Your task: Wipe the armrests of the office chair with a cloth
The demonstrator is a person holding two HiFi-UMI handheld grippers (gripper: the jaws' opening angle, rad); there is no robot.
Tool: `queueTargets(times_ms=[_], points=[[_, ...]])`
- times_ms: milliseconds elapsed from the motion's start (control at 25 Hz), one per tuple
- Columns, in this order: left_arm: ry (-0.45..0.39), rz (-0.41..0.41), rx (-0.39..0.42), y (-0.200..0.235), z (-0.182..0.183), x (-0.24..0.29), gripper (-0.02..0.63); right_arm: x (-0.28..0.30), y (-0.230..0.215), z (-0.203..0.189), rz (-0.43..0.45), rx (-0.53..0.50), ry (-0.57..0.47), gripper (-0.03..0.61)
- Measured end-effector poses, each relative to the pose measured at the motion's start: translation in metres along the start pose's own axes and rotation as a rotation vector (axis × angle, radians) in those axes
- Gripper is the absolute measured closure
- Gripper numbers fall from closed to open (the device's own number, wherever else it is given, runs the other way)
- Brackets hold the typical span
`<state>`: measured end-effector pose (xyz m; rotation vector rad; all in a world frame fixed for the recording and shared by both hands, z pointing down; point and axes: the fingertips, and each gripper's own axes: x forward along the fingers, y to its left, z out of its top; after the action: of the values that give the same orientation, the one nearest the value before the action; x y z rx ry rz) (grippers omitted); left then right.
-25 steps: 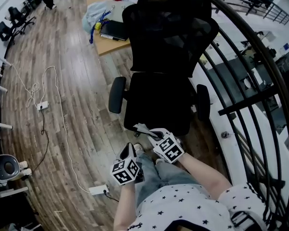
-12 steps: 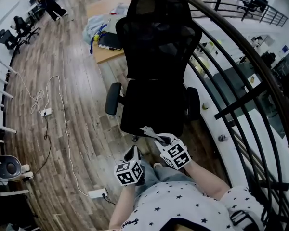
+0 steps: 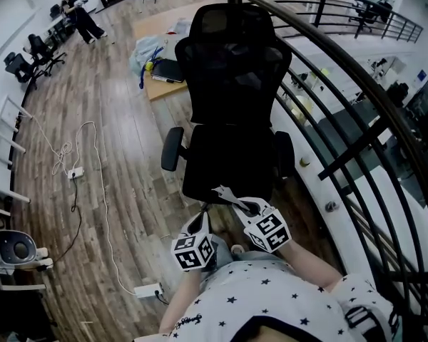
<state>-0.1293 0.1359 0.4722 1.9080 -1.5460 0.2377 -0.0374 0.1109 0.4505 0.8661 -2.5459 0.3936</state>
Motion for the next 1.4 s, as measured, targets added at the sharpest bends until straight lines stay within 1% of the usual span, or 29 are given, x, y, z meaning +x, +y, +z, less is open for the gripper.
queueTargets(times_ms=[320,680,840,1040,1400], points=[[-0.045,-0.020,0.006,-0.007,-0.001,-0.016,0.606,-0.024,0.007,-0.001,-0.034,0.002,-0.055,0.554],[-0.049,-0.020,0.002,-0.006,-0.011,-0.024,0.606,-0.031,0.015,-0.008,-0.038,-0.001,-0.063,0.554],[-0.049,-0.021,0.000,-0.007,-0.014,-0.025,0.606,-0.033,0.019,-0.009,-0.036,-0.026,-0.065,0.554],[-0.044,-0.019,-0.007,-0.007,-0.016,-0.023,0.606,-0.034,0.017,-0.012,-0.032,0.006,-0.068,0.554],[-0.039,-0.015,-0.018,-0.003,-0.016,-0.022,0.606,-0.030,0.013,-0.015,-0.041,0.018,-0.055,0.554]])
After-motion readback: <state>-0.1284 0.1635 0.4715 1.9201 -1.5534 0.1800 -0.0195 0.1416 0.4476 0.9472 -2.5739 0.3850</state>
